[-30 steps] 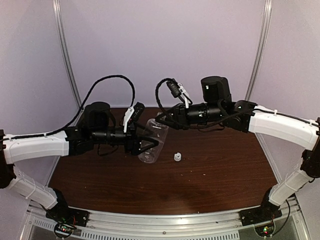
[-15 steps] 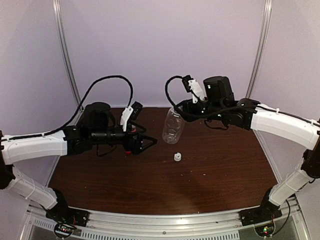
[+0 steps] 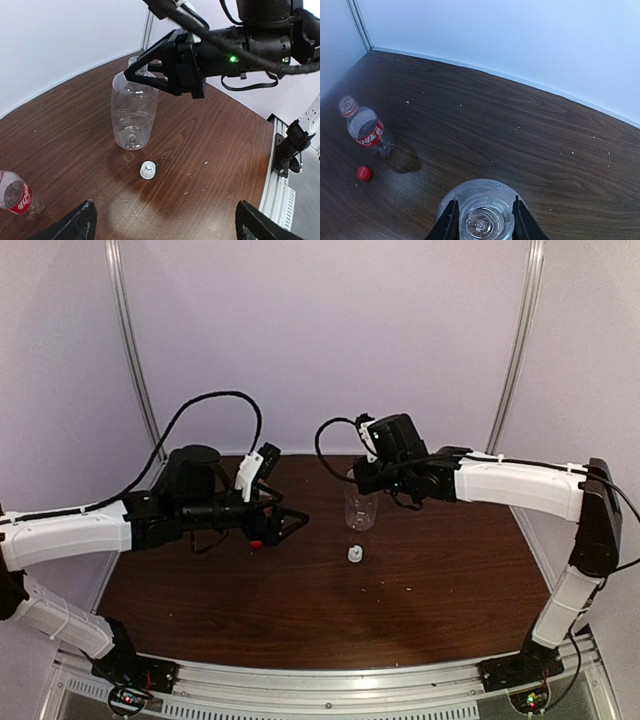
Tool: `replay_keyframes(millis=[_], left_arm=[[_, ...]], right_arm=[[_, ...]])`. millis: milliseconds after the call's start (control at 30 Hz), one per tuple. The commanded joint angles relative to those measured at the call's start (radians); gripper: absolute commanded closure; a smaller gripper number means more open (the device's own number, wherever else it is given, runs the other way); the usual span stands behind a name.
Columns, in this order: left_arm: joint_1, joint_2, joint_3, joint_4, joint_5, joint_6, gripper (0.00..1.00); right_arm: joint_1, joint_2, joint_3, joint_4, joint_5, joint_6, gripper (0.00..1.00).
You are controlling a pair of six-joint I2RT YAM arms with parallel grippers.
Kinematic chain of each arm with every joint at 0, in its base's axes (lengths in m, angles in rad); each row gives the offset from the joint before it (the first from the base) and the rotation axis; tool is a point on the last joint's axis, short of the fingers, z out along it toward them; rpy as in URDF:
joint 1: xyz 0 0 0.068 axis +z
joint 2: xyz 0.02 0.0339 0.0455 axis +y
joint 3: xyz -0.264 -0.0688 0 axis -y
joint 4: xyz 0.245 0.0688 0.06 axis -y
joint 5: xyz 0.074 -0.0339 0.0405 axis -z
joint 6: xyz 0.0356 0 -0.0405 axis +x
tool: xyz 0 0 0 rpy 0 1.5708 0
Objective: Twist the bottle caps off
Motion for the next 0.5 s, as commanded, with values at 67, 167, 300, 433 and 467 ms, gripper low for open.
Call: replay_keyframes(millis=[67, 167, 300, 433, 467], left_arm=[[-0.004, -0.024, 0.018, 0.008, -0.040, 0.011, 0.02], [-0.004, -0.024, 0.016, 0.003, -0.053, 0.012, 0.02], [-0.004, -0.027, 0.012, 0.004, -0.057, 0.012, 0.02], [-0.004, -0.026, 0.010, 0.007, -0.055, 0.012, 0.03], [-0.004, -0.026, 0.010, 0.007, -0.054, 0.011, 0.02]], right_arm=[[-0.008, 0.054, 0.023, 0.066, 0.092, 0.004, 1.00], [-0.010, 0.083, 0.023, 0.090, 0.097, 0.003, 1.00], [-0.012, 0.105, -0.004, 0.144, 0.118, 0.003, 1.00], [-0.017, 0.110, -0.049, 0.215, 0.132, 0.007, 1.00], [-0.018, 0.110, -0.066, 0.232, 0.132, 0.010, 1.00]])
